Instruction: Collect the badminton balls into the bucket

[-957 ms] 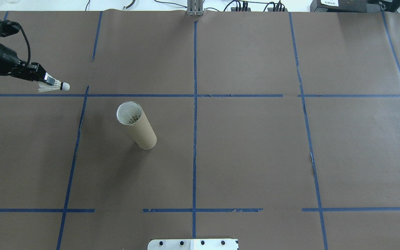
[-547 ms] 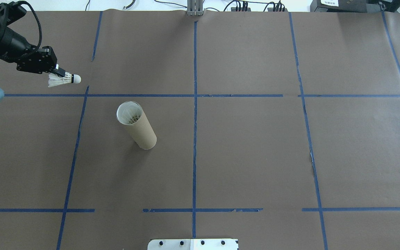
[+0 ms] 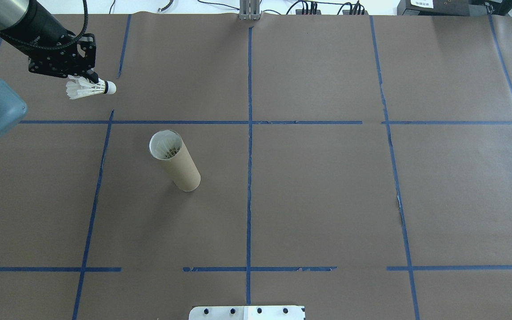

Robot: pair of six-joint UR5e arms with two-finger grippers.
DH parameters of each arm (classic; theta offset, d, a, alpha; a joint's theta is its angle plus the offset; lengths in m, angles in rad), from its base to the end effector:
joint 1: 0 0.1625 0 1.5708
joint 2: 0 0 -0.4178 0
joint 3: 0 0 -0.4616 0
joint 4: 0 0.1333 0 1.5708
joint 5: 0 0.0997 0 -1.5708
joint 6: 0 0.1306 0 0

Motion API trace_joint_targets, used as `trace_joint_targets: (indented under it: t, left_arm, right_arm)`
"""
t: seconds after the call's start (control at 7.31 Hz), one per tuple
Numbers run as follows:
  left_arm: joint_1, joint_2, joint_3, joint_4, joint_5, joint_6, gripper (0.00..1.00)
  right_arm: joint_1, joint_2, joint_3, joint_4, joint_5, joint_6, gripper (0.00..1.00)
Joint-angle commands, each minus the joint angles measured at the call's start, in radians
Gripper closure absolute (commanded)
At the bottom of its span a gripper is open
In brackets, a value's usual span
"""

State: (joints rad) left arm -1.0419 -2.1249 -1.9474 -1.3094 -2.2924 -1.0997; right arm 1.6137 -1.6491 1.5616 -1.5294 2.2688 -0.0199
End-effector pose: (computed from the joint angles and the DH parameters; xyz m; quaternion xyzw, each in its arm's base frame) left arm 0.2796 -0.5716 0.1626 -0.0316 0.4523 -0.1375 0.8806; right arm 0.0717 -0.5195 0.7239 -0.0109 -0.3424 0.0187 0.9393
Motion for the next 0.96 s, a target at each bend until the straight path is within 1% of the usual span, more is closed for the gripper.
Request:
trace_joint_targets:
  t: [0.0,0.14,0.27,0.41,0.55,0.68,0.82]
  left_arm:
    - [0.095,-0.198,-0.071,0.427,0.121,0.000,1.00]
    - [0.127,-0.272,-0.071,0.546,0.126,0.000,1.00]
    - [0.178,-0.332,-0.070,0.658,0.157,0.000,1.00]
    - [0.210,-0.370,-0.064,0.730,0.168,0.000,1.00]
    - [0.220,-0.395,-0.038,0.754,0.168,0.000,1.00]
    - [0.227,-0.444,0.049,0.754,0.179,-0.002,1.00]
    - [0.230,-0.472,0.094,0.754,0.180,-0.002,1.00]
  right_arm:
    - [0.000,0.000,0.000,0.000,0.000,0.000,0.00]
    - [0.000,0.000,0.000,0.000,0.000,0.000,0.00]
    - [0.000,0.000,0.000,0.000,0.000,0.000,0.00]
    - [0.000,0.000,0.000,0.000,0.000,0.000,0.00]
    - [0.000,0.000,0.000,0.000,0.000,0.000,0.00]
    - [0.000,0.000,0.000,0.000,0.000,0.000,0.00]
    - [0.000,0.000,0.002,0.000,0.000,0.000,0.00]
